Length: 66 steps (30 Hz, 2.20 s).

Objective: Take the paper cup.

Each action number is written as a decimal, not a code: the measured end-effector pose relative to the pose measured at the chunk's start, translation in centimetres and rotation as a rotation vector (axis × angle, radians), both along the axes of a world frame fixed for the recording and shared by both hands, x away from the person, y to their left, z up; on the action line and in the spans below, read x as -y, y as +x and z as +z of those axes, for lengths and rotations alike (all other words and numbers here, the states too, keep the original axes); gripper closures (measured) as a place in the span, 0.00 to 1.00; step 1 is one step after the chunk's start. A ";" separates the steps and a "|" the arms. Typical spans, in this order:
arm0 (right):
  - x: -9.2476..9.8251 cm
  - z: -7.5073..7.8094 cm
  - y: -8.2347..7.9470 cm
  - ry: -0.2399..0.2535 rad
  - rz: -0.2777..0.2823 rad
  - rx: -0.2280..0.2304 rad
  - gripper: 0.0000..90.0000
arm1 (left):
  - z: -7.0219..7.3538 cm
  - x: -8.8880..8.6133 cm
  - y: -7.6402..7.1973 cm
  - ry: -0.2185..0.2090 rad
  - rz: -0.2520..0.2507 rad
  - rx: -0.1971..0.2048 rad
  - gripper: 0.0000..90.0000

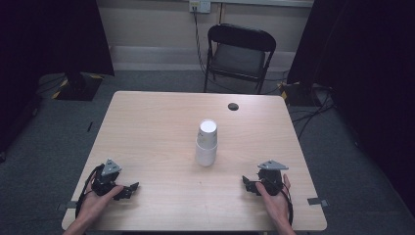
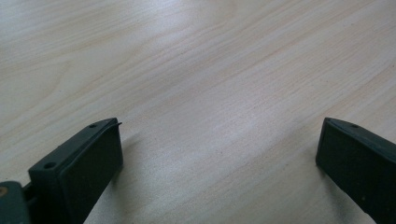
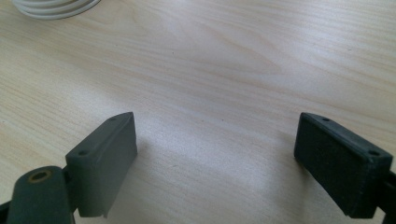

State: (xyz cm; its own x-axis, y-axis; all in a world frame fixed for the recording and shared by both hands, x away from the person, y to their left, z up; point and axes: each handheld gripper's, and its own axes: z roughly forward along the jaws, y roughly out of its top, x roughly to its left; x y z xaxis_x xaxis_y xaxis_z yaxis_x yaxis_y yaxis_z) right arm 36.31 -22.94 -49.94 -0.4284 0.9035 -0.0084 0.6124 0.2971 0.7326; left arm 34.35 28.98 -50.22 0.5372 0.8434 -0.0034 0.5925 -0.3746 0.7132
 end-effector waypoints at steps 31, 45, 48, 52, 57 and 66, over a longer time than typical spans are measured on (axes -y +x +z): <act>-3.8 5.0 -0.4 0.178 0.249 0.074 0.25 | 0.0 0.0 0.0 -0.003 0.003 -0.001 0.00; -6.9 7.3 1.0 0.216 0.368 0.126 0.24 | 0.0 0.1 0.0 -0.006 0.003 -0.001 0.00; -7.3 7.8 1.5 0.216 0.373 0.137 0.23 | 0.0 0.0 0.0 -0.006 0.002 -0.002 0.00; -7.8 8.8 2.5 0.228 0.391 0.146 0.22 | 0.0 0.1 0.1 -0.006 0.002 -0.002 0.00; -8.6 9.8 3.5 0.216 0.410 0.165 0.20 | 0.0 0.0 0.1 -0.004 0.001 -0.002 0.00; -10.2 10.6 5.1 0.197 0.420 0.191 0.18 | 0.0 0.0 0.2 -0.005 -0.004 -0.001 0.00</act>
State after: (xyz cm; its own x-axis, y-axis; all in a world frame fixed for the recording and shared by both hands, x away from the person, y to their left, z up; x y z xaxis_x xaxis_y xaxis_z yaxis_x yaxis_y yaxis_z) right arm 41.45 -12.75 -39.31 -0.7627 0.6460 0.0309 0.3189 0.3340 0.8870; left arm 34.54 28.93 -50.24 0.5410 0.8410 -0.0080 0.5913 -0.3735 0.7147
